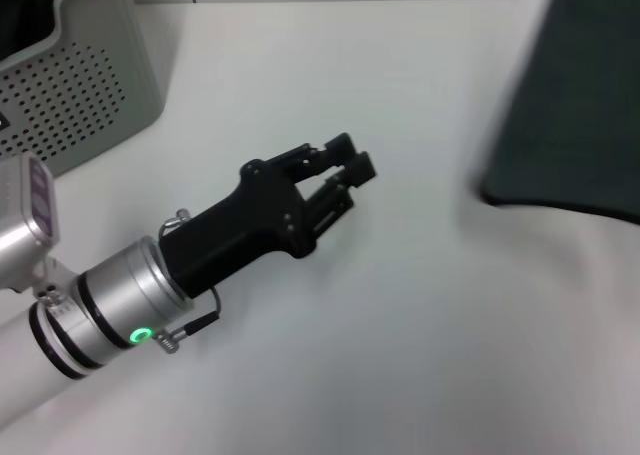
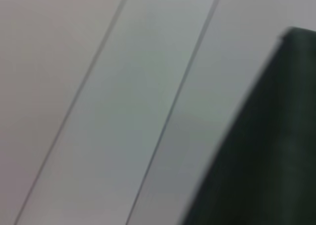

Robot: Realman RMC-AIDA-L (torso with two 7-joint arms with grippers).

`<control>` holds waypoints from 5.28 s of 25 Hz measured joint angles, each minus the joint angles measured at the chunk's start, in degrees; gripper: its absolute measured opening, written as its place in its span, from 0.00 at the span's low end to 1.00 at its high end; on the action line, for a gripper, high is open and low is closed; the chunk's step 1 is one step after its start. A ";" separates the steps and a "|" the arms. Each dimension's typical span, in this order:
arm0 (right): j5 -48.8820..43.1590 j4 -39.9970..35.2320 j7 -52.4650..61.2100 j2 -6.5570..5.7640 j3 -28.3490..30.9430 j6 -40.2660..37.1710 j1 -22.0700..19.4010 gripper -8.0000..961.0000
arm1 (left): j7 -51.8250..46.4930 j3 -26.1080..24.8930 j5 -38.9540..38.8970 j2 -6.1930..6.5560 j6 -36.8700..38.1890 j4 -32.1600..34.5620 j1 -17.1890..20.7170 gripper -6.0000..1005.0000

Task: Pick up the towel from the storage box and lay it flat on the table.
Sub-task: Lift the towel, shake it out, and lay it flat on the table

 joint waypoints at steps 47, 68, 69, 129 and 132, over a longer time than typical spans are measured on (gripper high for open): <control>0.20 13.53 -33.11 1.70 14.55 44.67 14.30 0.02 | 56.38 23.74 -42.64 -0.46 -22.80 20.58 2.84 0.80; -0.21 18.27 -32.74 1.70 17.06 50.39 14.94 0.02 | 72.08 27.96 -50.73 -0.46 -25.27 21.92 -3.46 0.80; -0.22 18.31 -32.73 1.70 17.05 50.42 14.95 0.02 | 72.62 27.96 -51.29 -0.46 -25.65 21.94 -3.83 0.80; -4.17 21.24 -33.27 1.70 18.79 48.75 11.01 0.02 | 75.87 30.42 -59.17 -0.46 -23.46 20.70 0.79 0.12; -4.74 21.45 -33.27 1.70 18.69 48.50 10.51 0.02 | 75.88 30.43 -59.22 -0.46 -23.40 20.70 0.79 0.07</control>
